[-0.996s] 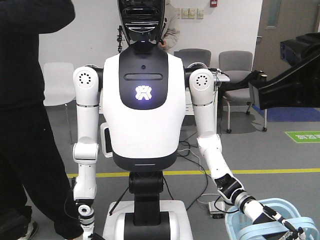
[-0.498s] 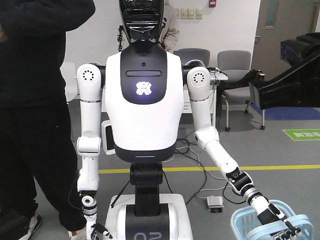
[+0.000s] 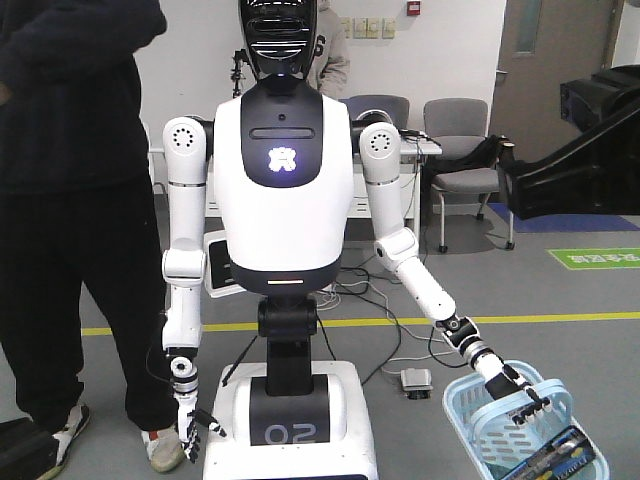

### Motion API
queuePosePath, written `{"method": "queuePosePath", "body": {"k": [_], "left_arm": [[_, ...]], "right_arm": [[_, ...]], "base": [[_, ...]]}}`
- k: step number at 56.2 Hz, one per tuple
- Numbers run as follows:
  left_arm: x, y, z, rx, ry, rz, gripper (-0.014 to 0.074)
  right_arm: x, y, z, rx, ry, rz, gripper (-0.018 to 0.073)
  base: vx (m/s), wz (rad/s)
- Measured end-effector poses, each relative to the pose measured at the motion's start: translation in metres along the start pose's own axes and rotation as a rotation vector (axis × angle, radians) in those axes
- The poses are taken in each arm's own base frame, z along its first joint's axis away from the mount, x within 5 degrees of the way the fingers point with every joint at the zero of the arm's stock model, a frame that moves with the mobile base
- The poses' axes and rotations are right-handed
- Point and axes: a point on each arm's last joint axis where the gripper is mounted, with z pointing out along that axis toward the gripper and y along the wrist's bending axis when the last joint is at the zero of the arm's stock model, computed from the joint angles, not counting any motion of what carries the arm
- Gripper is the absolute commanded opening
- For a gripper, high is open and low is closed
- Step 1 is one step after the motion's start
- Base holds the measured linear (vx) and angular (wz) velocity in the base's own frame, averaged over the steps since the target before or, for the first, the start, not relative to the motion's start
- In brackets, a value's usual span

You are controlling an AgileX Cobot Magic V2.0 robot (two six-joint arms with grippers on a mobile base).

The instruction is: Pick snacks and fruit into basket

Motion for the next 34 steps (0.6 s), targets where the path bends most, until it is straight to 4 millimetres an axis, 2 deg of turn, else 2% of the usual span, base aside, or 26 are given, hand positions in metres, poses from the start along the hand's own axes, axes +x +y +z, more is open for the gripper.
{"method": "queuePosePath", "body": {"k": [34], "left_arm": [[0.0000, 0.0000, 0.0000, 0.000, 0.000, 0.000, -0.0006]], "right_arm": [[0.0000, 0.0000, 0.0000, 0.000, 0.000, 0.000, -0.0007]], "base": [[-0.31, 0.11]]}}
